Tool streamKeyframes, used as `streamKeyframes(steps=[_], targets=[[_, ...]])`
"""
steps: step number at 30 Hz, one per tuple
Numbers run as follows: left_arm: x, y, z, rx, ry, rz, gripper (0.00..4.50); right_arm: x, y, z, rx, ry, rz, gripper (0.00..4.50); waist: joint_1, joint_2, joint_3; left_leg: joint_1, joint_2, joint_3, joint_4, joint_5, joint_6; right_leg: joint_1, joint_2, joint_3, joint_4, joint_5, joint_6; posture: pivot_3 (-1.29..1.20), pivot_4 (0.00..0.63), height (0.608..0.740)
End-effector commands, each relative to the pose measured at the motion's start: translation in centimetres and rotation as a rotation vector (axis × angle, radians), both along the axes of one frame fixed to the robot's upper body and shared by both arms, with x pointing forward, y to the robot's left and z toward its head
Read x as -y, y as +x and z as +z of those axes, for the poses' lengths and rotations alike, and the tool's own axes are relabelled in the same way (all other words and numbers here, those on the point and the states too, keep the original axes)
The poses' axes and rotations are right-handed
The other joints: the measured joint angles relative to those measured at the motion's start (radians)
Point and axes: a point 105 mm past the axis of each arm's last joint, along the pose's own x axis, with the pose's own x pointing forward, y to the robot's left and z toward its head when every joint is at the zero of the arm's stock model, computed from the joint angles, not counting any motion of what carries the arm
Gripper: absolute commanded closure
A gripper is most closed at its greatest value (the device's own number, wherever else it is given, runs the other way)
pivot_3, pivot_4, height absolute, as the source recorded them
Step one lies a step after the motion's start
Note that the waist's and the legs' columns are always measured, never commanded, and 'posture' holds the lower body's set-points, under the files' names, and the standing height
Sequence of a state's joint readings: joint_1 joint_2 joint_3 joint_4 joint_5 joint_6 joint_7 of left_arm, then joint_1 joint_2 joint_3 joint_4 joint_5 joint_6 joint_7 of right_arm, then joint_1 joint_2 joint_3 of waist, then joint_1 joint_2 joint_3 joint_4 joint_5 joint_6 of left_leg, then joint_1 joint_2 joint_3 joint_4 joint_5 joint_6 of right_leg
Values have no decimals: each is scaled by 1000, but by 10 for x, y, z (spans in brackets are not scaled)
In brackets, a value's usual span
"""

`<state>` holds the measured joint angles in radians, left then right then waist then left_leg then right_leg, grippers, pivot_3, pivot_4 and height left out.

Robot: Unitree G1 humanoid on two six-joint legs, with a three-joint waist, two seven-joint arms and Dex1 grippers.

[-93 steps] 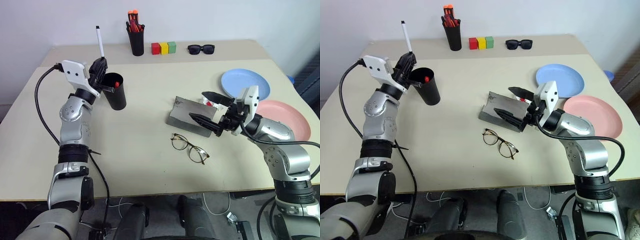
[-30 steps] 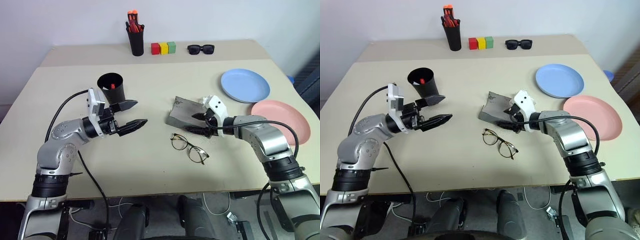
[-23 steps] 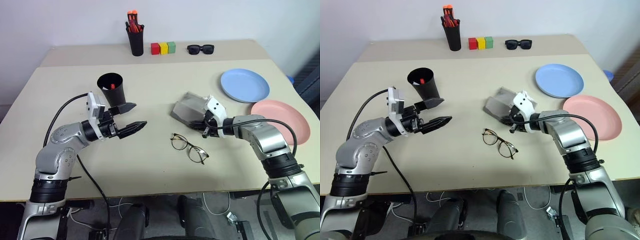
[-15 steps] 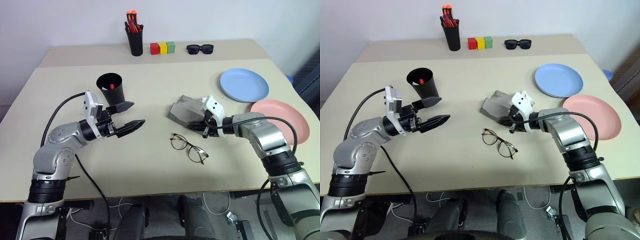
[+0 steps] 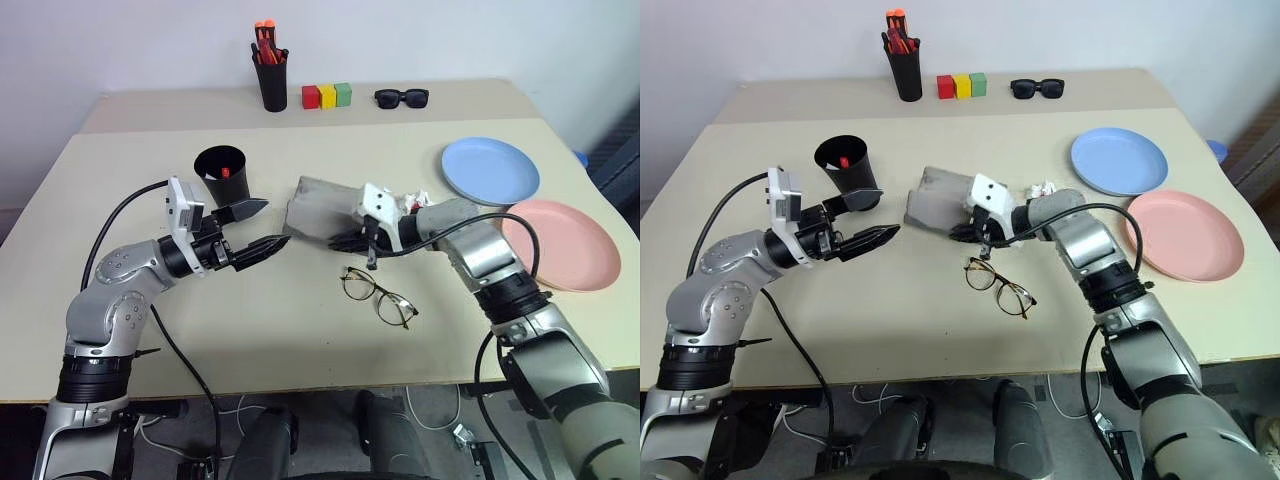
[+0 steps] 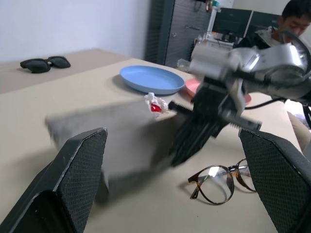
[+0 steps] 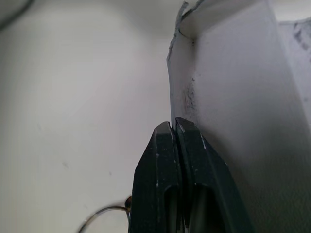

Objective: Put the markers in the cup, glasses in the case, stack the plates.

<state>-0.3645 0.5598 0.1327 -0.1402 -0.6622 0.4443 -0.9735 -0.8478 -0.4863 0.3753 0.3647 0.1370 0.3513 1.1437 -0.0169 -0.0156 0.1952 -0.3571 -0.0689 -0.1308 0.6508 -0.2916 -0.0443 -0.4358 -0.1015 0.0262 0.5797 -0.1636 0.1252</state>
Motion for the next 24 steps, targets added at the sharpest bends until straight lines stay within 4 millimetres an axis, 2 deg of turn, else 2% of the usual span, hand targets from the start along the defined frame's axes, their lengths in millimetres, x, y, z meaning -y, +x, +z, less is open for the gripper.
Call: streamKeyframes(steps=[1,6,13,22,24], targets=[[1,-5,12,52,-6,-8,0,-1,11,15,102,-51,60,4476,-2,0,0,0,0,0,0,0,0,0,0,0,0,0,0,0,150,740],[1,-6,11,50,-4,3,0,7,20,13,132,-112,98,4476,-5,0,0,0,0,0,-1,0,0,-1,0,0,0,0,0,0,150,740],[2,-5,10,51,-5,6,0,3,16,14,124,-69,190,4476,-6,0,0,0,0,0,-2,0,0,-2,0,0,1,0,0,0,150,740],[2,-4,11,54,2,7,0,4,26,17,273,-68,196,4476,-6,0,0,0,0,0,-2,0,-1,-3,0,0,1,0,-1,0,150,740],[2,-3,10,53,4,8,0,4,23,18,261,-56,223,3939,-6,0,0,-1,0,0,-2,0,-1,-3,0,0,1,0,-1,0,150,740]])
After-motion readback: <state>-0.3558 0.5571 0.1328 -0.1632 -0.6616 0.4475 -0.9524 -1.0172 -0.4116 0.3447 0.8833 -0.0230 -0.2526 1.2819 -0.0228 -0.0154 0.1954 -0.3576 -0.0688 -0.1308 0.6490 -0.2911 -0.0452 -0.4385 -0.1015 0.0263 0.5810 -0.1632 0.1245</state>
